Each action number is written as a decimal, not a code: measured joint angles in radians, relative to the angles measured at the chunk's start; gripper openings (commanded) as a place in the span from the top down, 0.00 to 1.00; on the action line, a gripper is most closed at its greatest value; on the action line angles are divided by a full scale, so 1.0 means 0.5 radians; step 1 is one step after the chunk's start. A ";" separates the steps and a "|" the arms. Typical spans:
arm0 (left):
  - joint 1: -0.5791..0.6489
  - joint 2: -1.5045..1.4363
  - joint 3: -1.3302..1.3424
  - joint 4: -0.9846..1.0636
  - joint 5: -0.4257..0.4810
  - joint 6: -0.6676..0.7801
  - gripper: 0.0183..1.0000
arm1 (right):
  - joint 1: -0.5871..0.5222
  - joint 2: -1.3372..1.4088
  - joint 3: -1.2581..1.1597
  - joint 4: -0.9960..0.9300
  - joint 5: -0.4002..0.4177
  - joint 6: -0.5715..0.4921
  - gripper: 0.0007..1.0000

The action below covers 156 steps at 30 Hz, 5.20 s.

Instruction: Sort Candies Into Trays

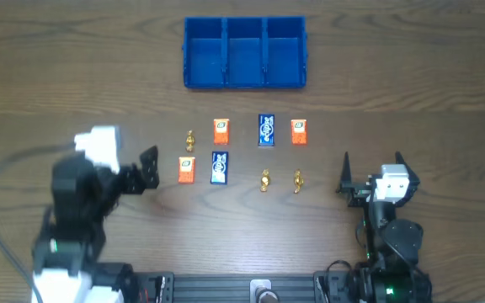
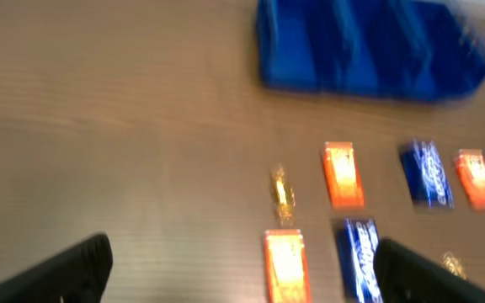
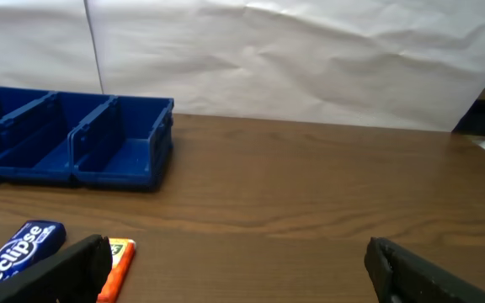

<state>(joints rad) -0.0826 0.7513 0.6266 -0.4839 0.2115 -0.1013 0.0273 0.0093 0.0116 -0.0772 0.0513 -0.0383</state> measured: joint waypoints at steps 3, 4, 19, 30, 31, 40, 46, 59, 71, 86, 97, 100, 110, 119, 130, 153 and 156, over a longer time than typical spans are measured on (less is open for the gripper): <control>-0.063 0.336 0.207 -0.170 0.021 -0.018 0.00 | 0.000 -0.001 0.000 0.000 0.000 0.000 0.00; -0.133 0.582 0.318 -0.262 0.029 -0.040 0.00 | 0.000 0.001 0.000 0.000 0.000 0.000 0.00; -0.654 1.524 0.491 -0.327 -0.257 -0.481 0.00 | 0.000 -0.002 0.000 0.000 0.000 0.000 0.00; -0.655 1.685 0.493 -0.247 -0.350 -0.554 0.00 | 0.000 -0.002 0.000 0.000 0.000 0.000 0.00; -0.655 1.704 0.494 -0.234 -0.354 -0.555 0.00 | 0.000 -0.002 0.000 0.000 0.000 0.000 0.00; -0.726 1.814 0.499 -0.179 -0.423 -0.584 0.13 | 0.000 -0.002 0.000 0.000 0.000 0.000 0.00; -0.767 1.825 0.499 -0.175 -0.458 -0.581 0.21 | 0.000 -0.002 0.000 0.000 0.000 0.000 0.00; -0.767 1.865 0.505 -0.166 -0.488 -0.585 0.44 | 0.000 -0.002 0.000 0.000 0.000 0.000 0.00; -0.767 1.875 0.514 -0.113 -0.487 -0.621 0.62 | 0.000 -0.002 0.000 -0.001 0.000 0.000 0.00; -0.761 1.933 1.923 -0.533 -0.713 -0.669 0.63 | 0.000 -0.002 0.000 0.001 0.000 0.000 0.00; -0.649 2.804 2.947 -0.845 -0.748 -0.565 0.60 | 0.000 -0.002 0.000 0.000 0.000 0.000 0.00; -0.620 2.972 3.027 -0.851 -0.735 -0.552 0.60 | 0.000 -0.002 0.000 -0.001 0.000 0.000 0.00; -0.541 3.032 3.059 -0.789 -0.674 -0.475 0.60 | 0.000 -0.002 0.000 0.000 0.000 0.000 0.00; -0.545 3.032 3.062 -0.803 -0.645 -0.414 0.34 | 0.000 -0.002 0.000 -0.001 0.000 0.000 0.00; -0.629 2.982 3.062 -1.070 -0.644 -0.441 0.22 | 0.000 -0.002 0.000 0.000 0.000 0.000 0.00; -1.006 2.633 1.875 -0.747 -0.510 -0.808 0.22 | 0.000 -0.002 0.000 0.000 0.000 0.000 0.00; -1.006 2.632 1.822 -0.715 -0.498 -0.809 0.22 | 0.000 -0.002 0.000 0.000 0.000 0.000 0.00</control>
<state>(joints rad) -0.5854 2.0674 1.5375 -0.8413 -0.0376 -0.5060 0.0273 0.0082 0.0116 -0.0772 0.0513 -0.0383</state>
